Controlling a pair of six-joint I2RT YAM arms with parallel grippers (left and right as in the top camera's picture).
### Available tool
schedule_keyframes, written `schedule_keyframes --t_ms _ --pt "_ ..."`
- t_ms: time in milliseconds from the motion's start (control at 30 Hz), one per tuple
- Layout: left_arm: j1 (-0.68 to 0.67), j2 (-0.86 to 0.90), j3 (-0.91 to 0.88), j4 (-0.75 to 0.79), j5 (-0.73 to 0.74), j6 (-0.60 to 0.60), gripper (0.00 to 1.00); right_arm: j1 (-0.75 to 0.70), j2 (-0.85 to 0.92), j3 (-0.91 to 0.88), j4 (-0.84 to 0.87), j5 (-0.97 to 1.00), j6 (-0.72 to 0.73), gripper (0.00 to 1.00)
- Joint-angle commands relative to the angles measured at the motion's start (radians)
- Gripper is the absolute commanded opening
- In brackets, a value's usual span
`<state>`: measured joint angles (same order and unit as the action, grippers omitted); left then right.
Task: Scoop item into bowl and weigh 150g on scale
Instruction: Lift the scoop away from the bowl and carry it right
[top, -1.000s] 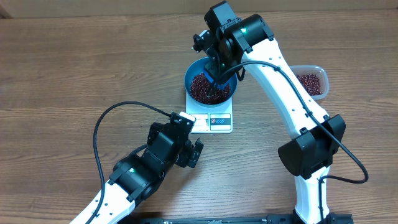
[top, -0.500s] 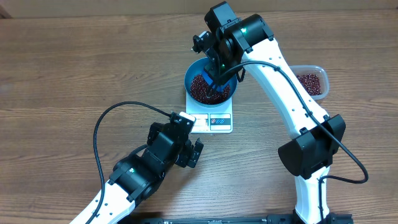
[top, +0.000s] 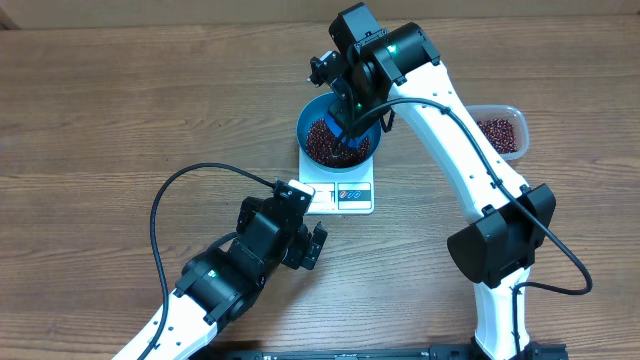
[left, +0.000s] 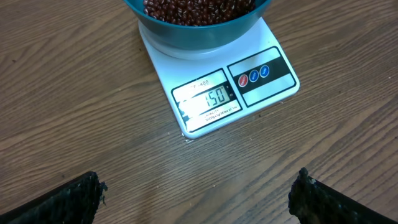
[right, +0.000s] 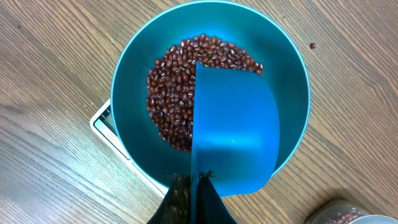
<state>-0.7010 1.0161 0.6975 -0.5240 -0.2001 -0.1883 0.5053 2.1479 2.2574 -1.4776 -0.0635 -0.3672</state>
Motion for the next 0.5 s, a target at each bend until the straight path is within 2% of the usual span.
schedule_keyframes --t_ms 0,467 --pt "-0.006 0.005 -0.007 0.001 -0.017 -0.018 1.0 -0.003 -0.046 0.036 0.002 -0.024 -0.001 0.04" --pt "-0.006 0.005 -0.007 0.001 -0.017 -0.018 1.0 -0.172 -0.135 0.036 -0.024 -0.374 -0.051 0.04"
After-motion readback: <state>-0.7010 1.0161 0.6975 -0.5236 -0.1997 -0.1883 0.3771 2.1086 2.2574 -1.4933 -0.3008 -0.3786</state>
